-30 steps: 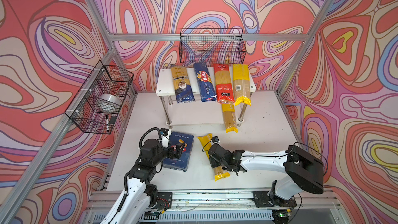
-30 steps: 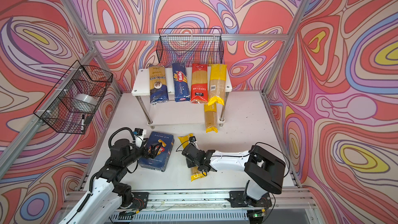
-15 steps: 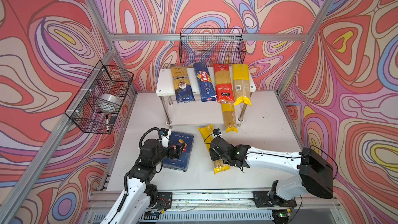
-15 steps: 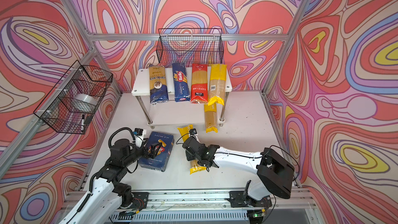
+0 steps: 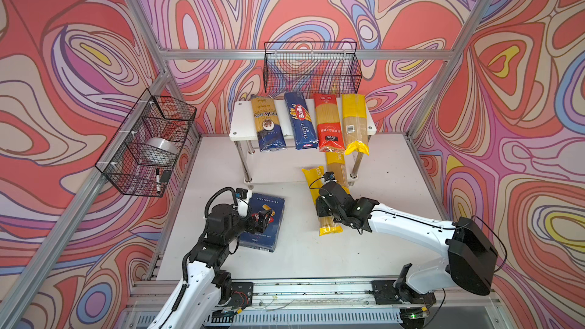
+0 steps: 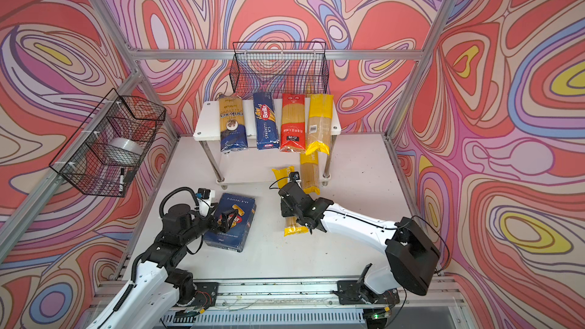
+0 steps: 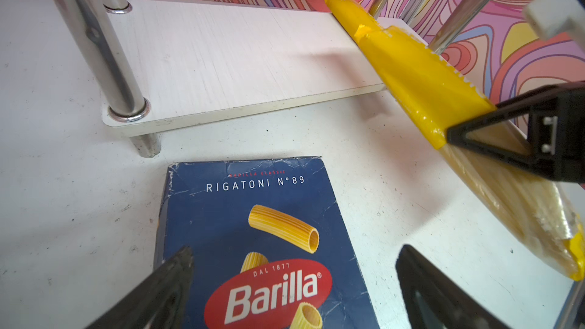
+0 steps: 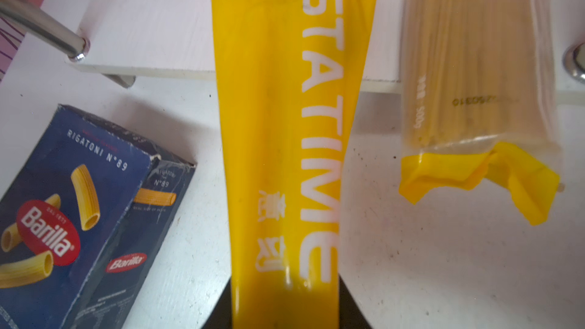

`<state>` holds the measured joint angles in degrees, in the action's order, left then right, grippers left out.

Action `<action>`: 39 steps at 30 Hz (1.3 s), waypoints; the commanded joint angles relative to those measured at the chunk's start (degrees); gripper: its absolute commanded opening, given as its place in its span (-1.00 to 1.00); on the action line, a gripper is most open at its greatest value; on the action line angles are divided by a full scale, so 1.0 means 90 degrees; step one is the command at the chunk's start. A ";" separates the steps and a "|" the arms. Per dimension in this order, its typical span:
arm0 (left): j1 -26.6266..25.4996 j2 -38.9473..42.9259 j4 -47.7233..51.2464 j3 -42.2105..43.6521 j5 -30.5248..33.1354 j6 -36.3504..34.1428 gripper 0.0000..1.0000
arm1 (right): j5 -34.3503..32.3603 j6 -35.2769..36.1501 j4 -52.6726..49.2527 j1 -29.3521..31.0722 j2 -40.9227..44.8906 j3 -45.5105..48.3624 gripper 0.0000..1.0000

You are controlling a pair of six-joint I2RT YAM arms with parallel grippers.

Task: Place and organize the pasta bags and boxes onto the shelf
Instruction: 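Lift the Pastatime bag upright and carry it to the shelf front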

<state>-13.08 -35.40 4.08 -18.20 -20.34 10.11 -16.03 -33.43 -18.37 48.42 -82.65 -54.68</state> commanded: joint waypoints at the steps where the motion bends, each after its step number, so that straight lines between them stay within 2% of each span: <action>1: -0.0018 -0.0013 -0.0103 -0.0058 0.0009 -0.0009 1.00 | -0.0142 0.0130 0.0581 -0.0133 0.0075 -0.0524 -1.00; 13: -0.0018 -0.0045 -0.0109 -0.0068 -0.0005 -0.0011 1.00 | -0.0118 0.0136 0.0720 -0.0503 -0.0404 -0.1024 -1.00; 27: -0.0021 0.0036 -0.0080 -0.0044 0.0002 -0.0020 1.00 | -0.0359 0.0645 0.1006 -0.0754 -0.1014 -0.1586 -1.00; 33: -0.0013 0.0212 -0.0065 0.0021 0.0148 0.0039 1.00 | -0.0482 0.0553 0.1184 -0.0834 -0.1079 -0.1391 -1.00; 39: -0.0015 -0.0039 -0.0100 -0.0072 0.0037 0.0000 1.00 | -0.0377 0.0435 0.1477 -0.0903 -0.1326 -0.1337 -1.00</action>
<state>-13.08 -35.03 4.05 -18.20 -19.86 10.13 -18.13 -29.17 -12.29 40.58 -94.32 -65.54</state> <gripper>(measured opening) 0.994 0.301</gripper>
